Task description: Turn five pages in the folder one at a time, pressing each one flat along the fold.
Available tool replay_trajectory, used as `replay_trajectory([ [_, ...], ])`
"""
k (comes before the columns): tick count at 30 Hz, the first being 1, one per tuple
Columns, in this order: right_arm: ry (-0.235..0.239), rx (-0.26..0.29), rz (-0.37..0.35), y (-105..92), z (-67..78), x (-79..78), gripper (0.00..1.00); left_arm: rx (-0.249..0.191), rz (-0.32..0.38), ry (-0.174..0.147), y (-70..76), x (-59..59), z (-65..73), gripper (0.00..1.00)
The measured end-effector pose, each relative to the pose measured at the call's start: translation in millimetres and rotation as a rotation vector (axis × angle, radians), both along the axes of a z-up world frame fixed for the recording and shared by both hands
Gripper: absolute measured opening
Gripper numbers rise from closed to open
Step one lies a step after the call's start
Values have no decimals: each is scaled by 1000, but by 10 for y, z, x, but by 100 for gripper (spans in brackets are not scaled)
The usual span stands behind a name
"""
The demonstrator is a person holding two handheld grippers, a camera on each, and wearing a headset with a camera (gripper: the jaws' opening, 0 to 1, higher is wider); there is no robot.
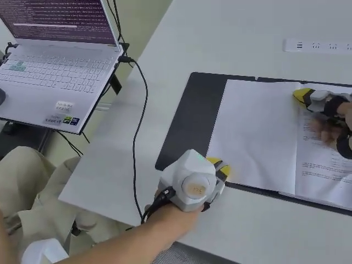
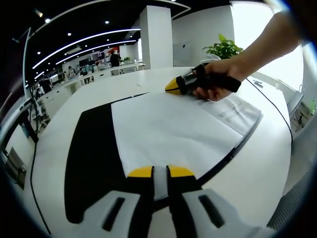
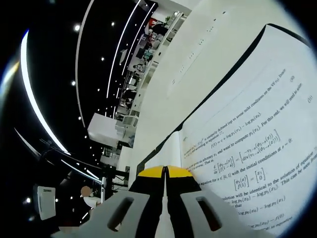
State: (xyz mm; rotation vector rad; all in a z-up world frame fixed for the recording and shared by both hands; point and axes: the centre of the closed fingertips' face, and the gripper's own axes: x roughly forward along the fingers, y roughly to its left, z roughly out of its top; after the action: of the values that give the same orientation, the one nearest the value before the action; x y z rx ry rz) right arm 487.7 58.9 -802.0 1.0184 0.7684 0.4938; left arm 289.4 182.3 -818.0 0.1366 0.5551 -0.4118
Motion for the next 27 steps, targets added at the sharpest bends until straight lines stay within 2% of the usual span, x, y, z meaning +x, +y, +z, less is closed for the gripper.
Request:
replay_trajectory([
  [13,16,24,48,14,21,-325,0,-1,0,1,1,1,-8,8],
  [27,37,62,88,9,11,-602,0,2,-5,2,-3,7,-6,8],
])
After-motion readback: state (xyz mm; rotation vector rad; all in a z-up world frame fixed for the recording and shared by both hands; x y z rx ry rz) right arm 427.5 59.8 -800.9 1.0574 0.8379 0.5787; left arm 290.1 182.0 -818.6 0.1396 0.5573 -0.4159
